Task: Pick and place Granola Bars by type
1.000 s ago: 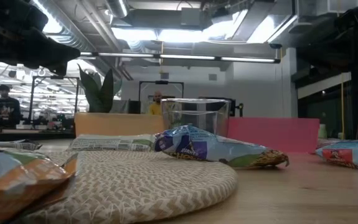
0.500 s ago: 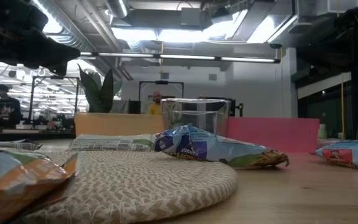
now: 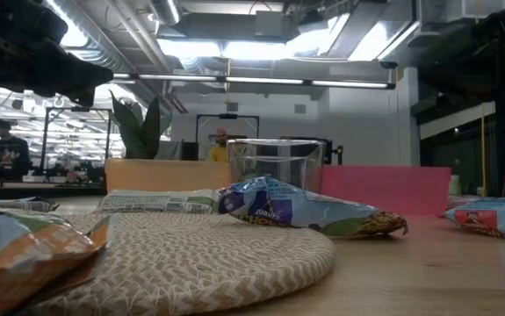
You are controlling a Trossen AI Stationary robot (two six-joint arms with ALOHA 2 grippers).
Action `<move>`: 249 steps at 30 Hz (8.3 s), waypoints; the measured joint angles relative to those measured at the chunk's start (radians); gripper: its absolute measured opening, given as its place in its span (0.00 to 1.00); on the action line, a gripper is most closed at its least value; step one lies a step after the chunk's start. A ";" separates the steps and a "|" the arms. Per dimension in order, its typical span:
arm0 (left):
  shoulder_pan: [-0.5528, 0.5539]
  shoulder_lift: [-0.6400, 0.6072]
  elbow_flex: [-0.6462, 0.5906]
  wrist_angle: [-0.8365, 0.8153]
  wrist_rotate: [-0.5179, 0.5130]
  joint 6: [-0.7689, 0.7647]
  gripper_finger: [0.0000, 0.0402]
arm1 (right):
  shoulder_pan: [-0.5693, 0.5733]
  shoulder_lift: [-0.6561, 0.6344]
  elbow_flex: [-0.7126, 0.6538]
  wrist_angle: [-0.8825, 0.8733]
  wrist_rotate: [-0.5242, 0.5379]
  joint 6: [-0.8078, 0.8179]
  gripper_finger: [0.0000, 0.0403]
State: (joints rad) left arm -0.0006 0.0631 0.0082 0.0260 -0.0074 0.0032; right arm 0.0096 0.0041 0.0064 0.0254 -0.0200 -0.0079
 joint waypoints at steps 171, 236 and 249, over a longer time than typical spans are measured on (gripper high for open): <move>0.000 0.029 0.000 0.002 -0.104 0.254 0.02 | -0.088 0.846 1.155 -1.571 0.416 0.680 0.57; 0.000 0.029 0.000 0.004 -0.104 0.219 0.01 | -0.773 1.384 0.733 -0.974 0.104 0.181 0.71; 0.000 0.029 0.000 0.004 -0.104 0.219 0.01 | -0.822 1.460 0.728 -0.971 0.103 0.182 0.71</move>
State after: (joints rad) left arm -0.0002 0.0925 0.0082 0.0299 -0.1110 0.2226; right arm -0.8124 1.4636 0.7345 -0.9455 0.0833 0.1745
